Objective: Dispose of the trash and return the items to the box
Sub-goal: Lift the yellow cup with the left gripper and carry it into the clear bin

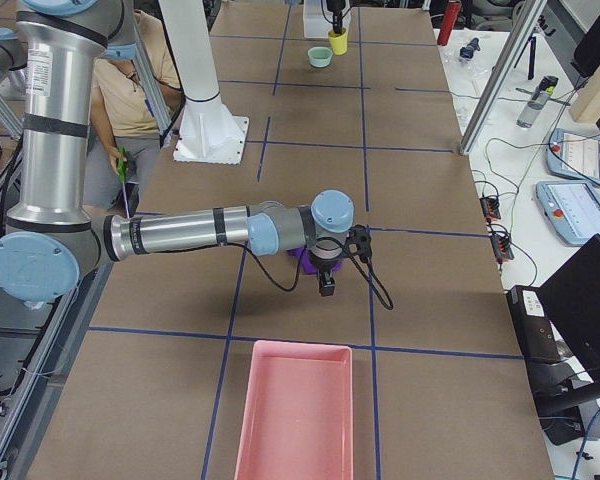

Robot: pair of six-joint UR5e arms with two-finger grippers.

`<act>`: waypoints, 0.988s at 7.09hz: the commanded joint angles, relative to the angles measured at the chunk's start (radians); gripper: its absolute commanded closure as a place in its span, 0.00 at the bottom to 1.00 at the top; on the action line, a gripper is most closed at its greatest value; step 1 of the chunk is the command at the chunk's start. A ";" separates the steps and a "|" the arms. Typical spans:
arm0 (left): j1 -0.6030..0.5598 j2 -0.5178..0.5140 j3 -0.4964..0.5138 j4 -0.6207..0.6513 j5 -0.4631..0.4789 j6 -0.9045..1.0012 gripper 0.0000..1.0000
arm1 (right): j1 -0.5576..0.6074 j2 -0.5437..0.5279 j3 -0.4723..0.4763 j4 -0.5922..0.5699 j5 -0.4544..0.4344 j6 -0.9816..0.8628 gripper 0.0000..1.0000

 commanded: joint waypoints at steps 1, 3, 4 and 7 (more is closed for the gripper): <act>-0.271 0.142 0.097 0.009 -0.073 0.418 1.00 | 0.000 -0.001 0.000 -0.001 0.000 0.000 0.00; -0.452 0.126 0.336 0.003 -0.079 0.734 1.00 | 0.000 -0.001 0.000 0.001 0.020 0.000 0.00; -0.499 0.112 0.472 -0.036 -0.082 0.874 1.00 | 0.000 -0.003 0.000 -0.001 0.026 0.001 0.00; -0.507 0.103 0.734 -0.196 -0.140 0.894 1.00 | 0.000 -0.003 0.000 -0.002 0.026 0.002 0.00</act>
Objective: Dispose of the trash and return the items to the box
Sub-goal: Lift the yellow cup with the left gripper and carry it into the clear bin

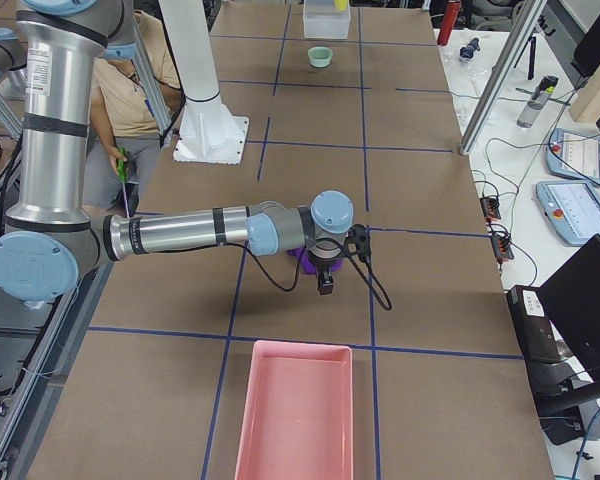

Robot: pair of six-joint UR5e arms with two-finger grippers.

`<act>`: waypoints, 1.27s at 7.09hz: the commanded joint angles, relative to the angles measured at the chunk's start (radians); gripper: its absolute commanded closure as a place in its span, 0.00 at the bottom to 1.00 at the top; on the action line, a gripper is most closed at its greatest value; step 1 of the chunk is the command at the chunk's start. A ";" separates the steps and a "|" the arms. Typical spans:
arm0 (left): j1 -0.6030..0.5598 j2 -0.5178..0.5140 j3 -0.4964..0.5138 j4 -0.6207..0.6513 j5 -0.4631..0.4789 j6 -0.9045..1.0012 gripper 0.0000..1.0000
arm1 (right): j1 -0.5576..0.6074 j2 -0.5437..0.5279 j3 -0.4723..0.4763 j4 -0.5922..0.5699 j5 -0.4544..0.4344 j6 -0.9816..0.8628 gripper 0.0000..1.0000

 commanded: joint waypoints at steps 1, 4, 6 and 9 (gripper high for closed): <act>-0.004 -0.006 0.156 -0.097 -0.076 0.008 1.00 | 0.000 0.000 -0.002 -0.001 0.001 0.000 0.00; 0.008 -0.015 0.277 -0.215 -0.213 -0.003 1.00 | -0.002 0.000 -0.002 -0.001 0.001 0.000 0.00; 0.018 -0.020 0.306 -0.224 -0.259 -0.003 1.00 | -0.006 0.000 -0.002 -0.003 0.001 0.002 0.00; 0.033 -0.023 0.339 -0.247 -0.284 -0.003 1.00 | -0.012 0.001 -0.002 -0.001 0.002 0.003 0.00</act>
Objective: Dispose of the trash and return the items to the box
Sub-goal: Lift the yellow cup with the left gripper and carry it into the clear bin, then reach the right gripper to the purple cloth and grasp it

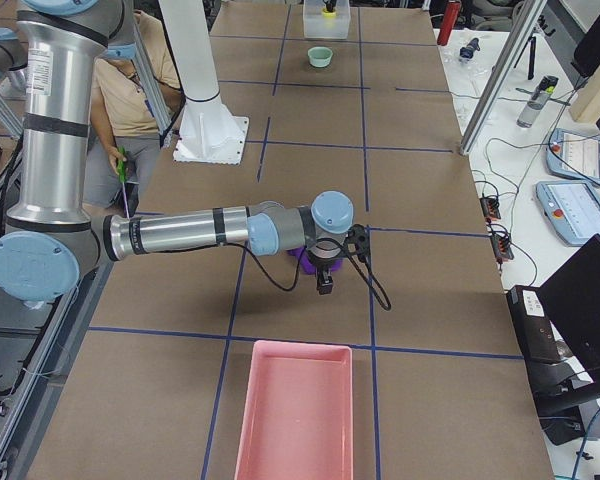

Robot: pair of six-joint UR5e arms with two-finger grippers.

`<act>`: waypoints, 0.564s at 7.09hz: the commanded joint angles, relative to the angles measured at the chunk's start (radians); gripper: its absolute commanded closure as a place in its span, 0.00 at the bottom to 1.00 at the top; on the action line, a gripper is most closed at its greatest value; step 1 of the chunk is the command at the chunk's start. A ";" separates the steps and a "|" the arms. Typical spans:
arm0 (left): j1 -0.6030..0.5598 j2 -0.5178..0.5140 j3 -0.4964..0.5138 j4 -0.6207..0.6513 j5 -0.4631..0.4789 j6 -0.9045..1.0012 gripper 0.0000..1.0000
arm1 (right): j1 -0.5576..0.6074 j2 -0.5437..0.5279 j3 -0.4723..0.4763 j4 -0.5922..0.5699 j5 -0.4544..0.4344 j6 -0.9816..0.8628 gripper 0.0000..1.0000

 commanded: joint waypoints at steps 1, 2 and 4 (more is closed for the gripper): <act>0.008 -0.001 0.013 -0.010 -0.007 -0.001 0.62 | -0.002 0.001 0.000 0.002 0.001 0.001 0.00; 0.008 0.001 0.010 -0.010 -0.007 -0.001 0.01 | -0.002 0.001 0.000 0.002 0.001 0.001 0.00; 0.004 0.025 -0.095 0.003 0.004 -0.004 0.00 | -0.002 0.001 0.002 0.002 0.010 0.001 0.00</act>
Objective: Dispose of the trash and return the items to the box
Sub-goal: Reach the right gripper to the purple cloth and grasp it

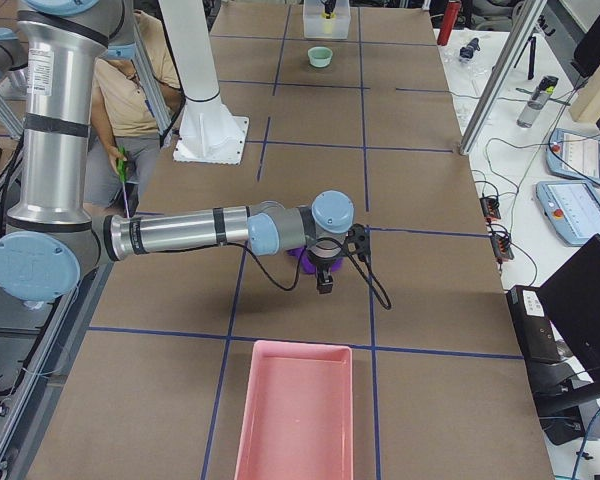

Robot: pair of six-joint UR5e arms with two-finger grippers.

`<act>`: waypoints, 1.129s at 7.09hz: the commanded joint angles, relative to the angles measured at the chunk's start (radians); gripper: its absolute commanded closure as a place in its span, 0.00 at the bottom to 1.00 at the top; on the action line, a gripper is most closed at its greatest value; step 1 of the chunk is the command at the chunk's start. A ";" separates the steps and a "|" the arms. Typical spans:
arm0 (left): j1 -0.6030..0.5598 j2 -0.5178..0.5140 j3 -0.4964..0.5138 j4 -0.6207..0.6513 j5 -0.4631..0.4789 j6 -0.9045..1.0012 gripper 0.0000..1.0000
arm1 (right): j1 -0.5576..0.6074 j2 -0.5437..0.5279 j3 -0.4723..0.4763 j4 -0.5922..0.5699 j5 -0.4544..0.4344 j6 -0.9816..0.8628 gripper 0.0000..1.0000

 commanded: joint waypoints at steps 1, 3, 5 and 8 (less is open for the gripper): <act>-0.019 0.039 -0.134 0.015 0.007 -0.004 0.00 | -0.006 0.000 0.001 -0.001 0.019 0.003 0.00; -0.149 0.052 -0.250 0.055 0.088 -0.002 0.00 | -0.052 0.003 0.006 0.003 0.029 0.104 0.00; -0.192 0.123 -0.506 0.241 0.118 -0.004 0.00 | -0.089 0.005 0.014 0.005 0.030 0.129 0.00; -0.181 0.162 -0.606 0.267 0.073 -0.169 0.00 | -0.236 -0.018 0.074 0.137 -0.009 0.404 0.00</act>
